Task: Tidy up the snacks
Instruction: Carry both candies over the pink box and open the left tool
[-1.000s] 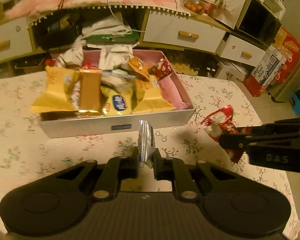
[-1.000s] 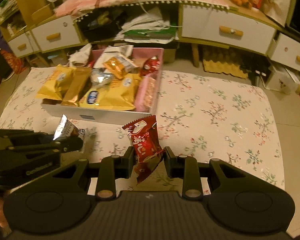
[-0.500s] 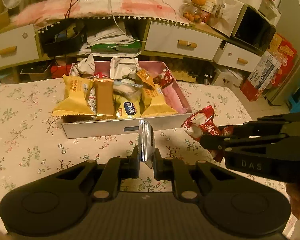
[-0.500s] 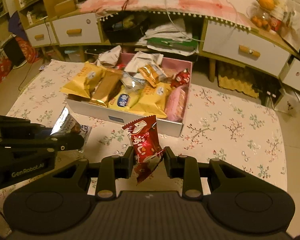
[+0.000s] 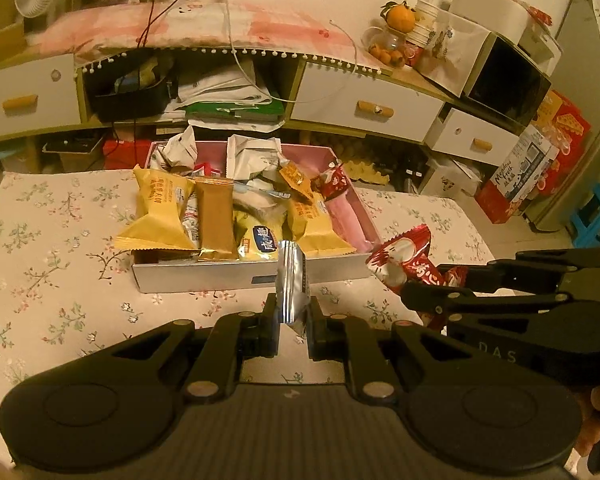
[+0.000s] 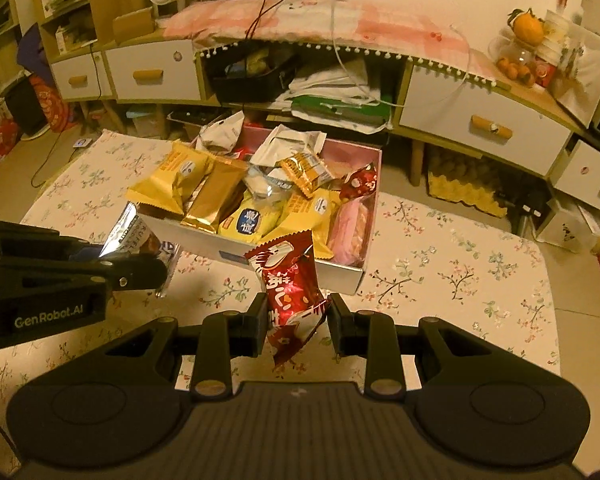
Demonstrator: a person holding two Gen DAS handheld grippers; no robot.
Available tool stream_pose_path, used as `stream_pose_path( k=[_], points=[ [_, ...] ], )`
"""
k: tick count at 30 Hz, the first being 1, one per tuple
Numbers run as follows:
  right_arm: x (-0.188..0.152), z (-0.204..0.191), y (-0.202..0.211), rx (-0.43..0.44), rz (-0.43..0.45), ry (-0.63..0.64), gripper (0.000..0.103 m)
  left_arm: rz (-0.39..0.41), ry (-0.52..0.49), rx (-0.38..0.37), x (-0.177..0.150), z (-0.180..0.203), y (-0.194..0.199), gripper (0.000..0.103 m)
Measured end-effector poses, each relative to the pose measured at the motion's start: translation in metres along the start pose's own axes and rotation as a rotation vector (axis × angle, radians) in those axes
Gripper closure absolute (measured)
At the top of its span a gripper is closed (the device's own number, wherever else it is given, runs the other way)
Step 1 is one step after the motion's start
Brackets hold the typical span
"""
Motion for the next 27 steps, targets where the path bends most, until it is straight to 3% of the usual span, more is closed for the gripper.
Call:
stream_pose_path(
  k=[16,27],
  points=[
    [0.007,-0.002,-0.007,0.000,0.012,-0.017,0.075,0.056,0.045,-0.017,0.022,-0.014,0.011,0.088],
    [0.016,0.039,-0.034,0.065,-0.029,-0.263,0.075,0.079,0.121,-0.074,0.048,-0.030,-0.007,0.088]
  ],
)
Point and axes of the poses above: each gripper's, at about its wrist camera, not at the fingertips, and y roughly against the way its jaws point, z to its right, x to its top, the point moved 9 cm from there along -y, roughly the way its jaws point, and after that the axes turned 10 degrees about -x, right-handed, at the moved point
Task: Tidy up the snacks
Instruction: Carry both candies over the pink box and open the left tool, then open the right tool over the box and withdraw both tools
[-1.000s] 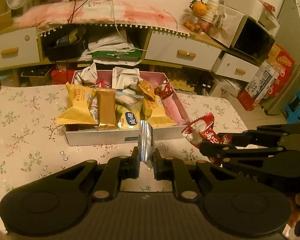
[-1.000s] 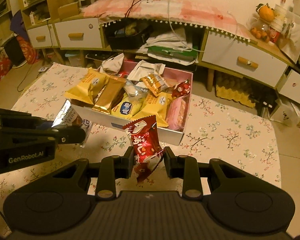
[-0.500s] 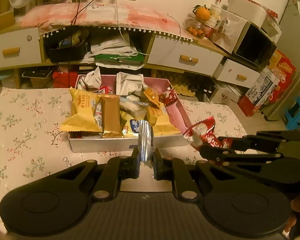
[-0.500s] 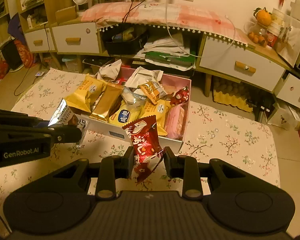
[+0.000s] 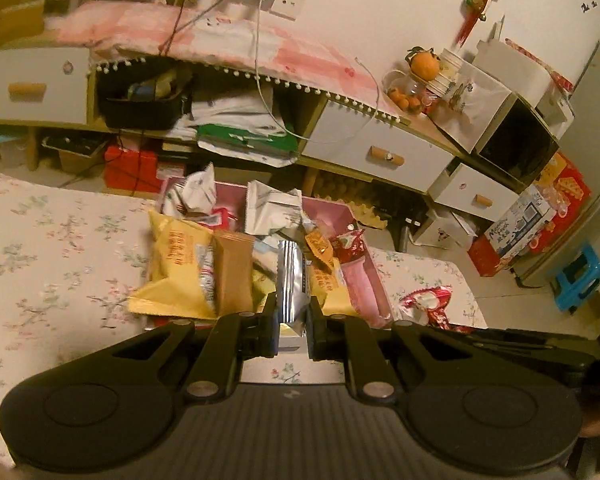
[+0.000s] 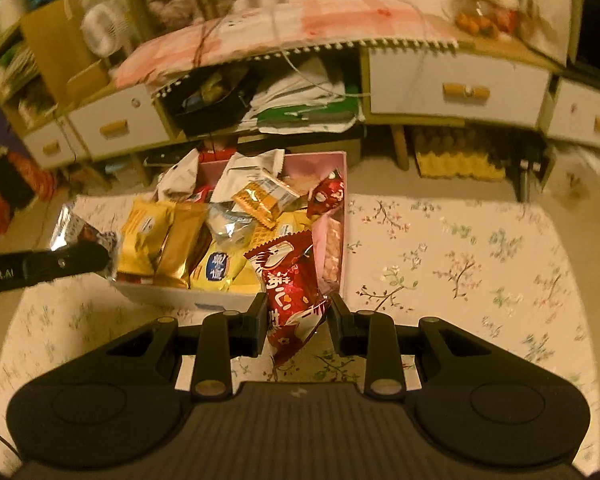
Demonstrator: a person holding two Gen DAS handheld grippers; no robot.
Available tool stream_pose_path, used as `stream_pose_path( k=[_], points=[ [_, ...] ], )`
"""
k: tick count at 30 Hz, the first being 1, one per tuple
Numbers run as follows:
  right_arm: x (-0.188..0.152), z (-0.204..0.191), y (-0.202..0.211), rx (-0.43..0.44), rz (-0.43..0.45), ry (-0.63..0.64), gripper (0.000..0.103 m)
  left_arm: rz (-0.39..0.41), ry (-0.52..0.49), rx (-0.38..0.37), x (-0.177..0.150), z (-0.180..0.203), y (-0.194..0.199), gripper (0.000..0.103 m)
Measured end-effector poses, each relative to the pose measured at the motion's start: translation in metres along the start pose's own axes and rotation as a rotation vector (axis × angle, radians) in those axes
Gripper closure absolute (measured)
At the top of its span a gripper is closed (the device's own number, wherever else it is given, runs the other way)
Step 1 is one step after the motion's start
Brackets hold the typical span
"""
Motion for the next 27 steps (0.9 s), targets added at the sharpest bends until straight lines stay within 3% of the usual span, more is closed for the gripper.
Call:
stream_pose_path(
  k=[6,18,20,22,27],
  points=[
    [0.014,0.009,-0.016,0.069,-0.005,-0.151,0.075,-0.016,-0.026,-0.036,0.002,0.005,-0.024,0.088],
    [0.033,0.002,-0.039,0.097,0.015,-0.144,0.075,-0.088,-0.046,-0.059,-0.007,-0.009,-0.071,0.085],
    [0.035,-0.001,-0.041,0.105,0.016,-0.142,0.075,-0.083,-0.057,-0.055,-0.003,-0.011,-0.066,0.078],
    [0.036,-0.004,-0.043,0.107,0.018,-0.136,0.075,-0.053,-0.075,-0.051,0.005,-0.011,-0.056,0.063],
    [0.039,-0.017,-0.044,0.117,0.031,-0.114,0.075,0.022,-0.077,-0.041,0.022,-0.013,-0.032,0.058]
  ],
)
Point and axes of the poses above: each gripper's, at about its wrist camera, not at the fingertips, and y roughly against the way its jaws point, z to its right, x to its top, the point moved 9 cm from there along -y, roughly the way its jaws point, and after that the axes turned 10 degrees about -x, right-handed, at the moved point
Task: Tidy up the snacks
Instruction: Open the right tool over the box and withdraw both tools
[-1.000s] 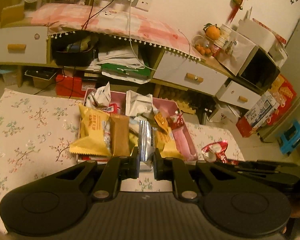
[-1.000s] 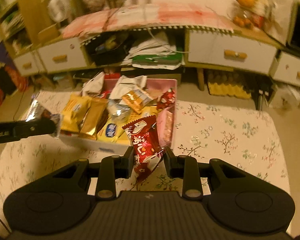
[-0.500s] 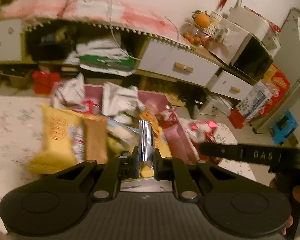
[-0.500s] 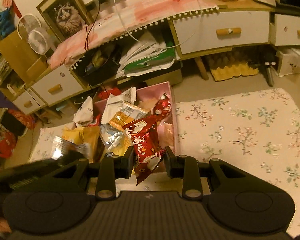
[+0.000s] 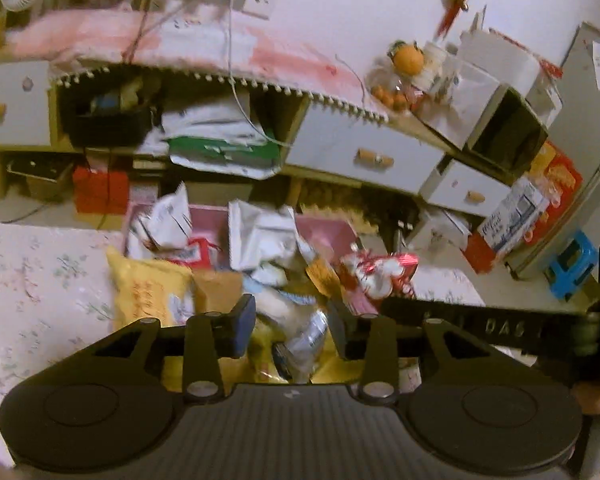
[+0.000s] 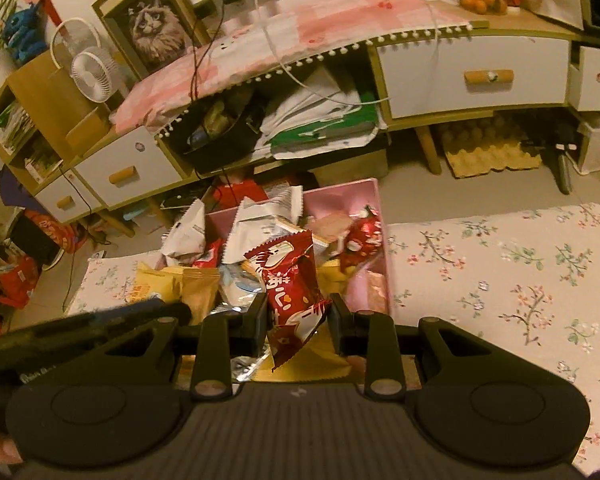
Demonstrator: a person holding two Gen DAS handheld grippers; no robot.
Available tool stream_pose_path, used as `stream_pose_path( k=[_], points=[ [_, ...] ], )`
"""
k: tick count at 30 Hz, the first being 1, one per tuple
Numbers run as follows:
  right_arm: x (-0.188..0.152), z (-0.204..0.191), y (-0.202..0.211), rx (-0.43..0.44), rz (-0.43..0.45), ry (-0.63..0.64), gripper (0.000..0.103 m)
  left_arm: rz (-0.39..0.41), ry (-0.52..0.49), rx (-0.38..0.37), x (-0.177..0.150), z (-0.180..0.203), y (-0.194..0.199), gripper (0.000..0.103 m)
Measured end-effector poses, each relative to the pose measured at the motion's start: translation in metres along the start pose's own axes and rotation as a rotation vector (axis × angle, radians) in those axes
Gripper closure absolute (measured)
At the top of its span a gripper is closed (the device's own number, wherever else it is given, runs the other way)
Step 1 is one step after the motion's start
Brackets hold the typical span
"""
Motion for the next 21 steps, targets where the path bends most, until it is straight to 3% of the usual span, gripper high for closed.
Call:
stream_pose_path(
  k=[5,12,15,21],
  points=[
    [0.003,-0.017,0.001,0.023,0.024,0.031,0.075,0.027,0.091,0.023,0.007,-0.015,0.014,0.058],
    [0.015,-0.042,-0.006,0.069,0.075,0.039,0.072,0.076,0.182,0.072,0.016,-0.037,0.036,0.047],
    [0.019,-0.040,-0.009,0.043,0.098,0.009,0.062,0.075,0.190,0.106,0.017,-0.043,0.041,0.046],
    [0.014,-0.023,-0.001,0.004,0.070,0.002,0.061,0.066,0.184,0.145,0.015,-0.043,0.057,0.046]
  ],
)
Point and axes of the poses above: each gripper's, at about its wrist camera, not at the fingertips, and y roughly against the way its jaws point, z to its right, x to its top, the point moved 9 cm from there along -y, roughly the way its jaws point, and after that the axes turned 10 degrees about -x, right-handed, at the moved point
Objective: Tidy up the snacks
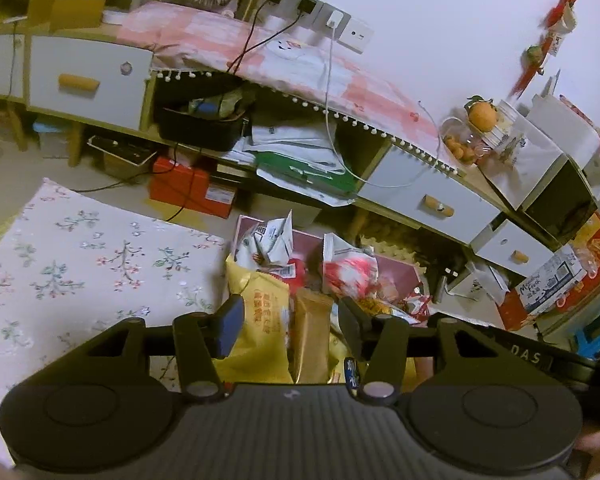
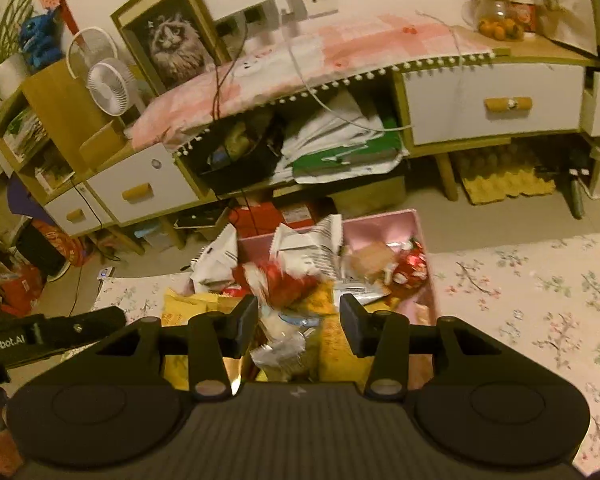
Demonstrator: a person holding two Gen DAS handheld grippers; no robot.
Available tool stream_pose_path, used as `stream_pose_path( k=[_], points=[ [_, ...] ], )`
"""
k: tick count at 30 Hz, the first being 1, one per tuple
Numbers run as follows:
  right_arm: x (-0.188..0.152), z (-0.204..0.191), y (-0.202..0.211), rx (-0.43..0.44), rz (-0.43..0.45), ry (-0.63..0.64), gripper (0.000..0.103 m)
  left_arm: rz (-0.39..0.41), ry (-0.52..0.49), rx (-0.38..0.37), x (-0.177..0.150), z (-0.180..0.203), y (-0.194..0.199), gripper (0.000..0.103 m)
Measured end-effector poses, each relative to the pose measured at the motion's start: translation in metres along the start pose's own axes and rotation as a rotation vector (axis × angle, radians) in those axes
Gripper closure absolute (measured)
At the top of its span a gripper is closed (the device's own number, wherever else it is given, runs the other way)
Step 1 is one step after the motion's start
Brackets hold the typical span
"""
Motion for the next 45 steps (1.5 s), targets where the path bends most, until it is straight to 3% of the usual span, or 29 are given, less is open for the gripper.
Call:
stream_pose_path(
  k=[6,11,20,22,26,28,31,34,39,45],
  points=[
    [-0.011,0.003,0.024,-0.052,-0.042,0.033,0.060,-0.011,-0.053,0.043,-0.012,0.011,0.025,0.045],
    [-0.025,0.007,0.051,-0.074,-0.089,0.008,0.053,-0.014,-0.062,0.054,-0.032,0.023,0.053,0.043],
    [-0.068,0.002,0.095,-0.110,-0.127,0.063,0.046,0.013,-0.137,0.119,-0.068,0.055,0.091,0.030],
    [-0.072,0.000,0.106,-0.110,-0.104,0.089,0.028,0.004,-0.170,0.132,-0.076,0.058,0.092,0.021],
    [-0.079,-0.004,0.117,-0.101,-0.067,0.160,0.018,-0.004,-0.226,0.172,-0.078,0.059,0.092,0.016],
    [-0.081,-0.001,0.118,-0.115,-0.060,0.158,0.008,0.013,-0.240,0.191,-0.076,0.059,0.095,0.008],
    [-0.082,0.001,0.119,-0.158,-0.035,0.177,0.001,0.035,-0.276,0.212,-0.075,0.062,0.101,0.002],
    [-0.086,0.002,0.123,-0.201,-0.008,0.200,0.000,0.044,-0.304,0.247,-0.077,0.063,0.105,0.000],
    [-0.092,-0.003,0.131,-0.163,0.002,0.181,0.000,0.037,-0.313,0.262,-0.084,0.065,0.107,0.000],
    [-0.093,0.003,0.136,-0.223,0.041,0.185,0.000,0.064,-0.296,0.284,-0.085,0.062,0.112,0.000]
  ],
)
Point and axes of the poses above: each gripper's, at about its wrist camera, not at the fingertips, and y roughly against the way its jaws point, z to its right, x to its top, the point moved 9 cm from there along -y, roughly the way its jaws point, and after that the axes turned 10 degrees about -x, right-handed, at the moved point
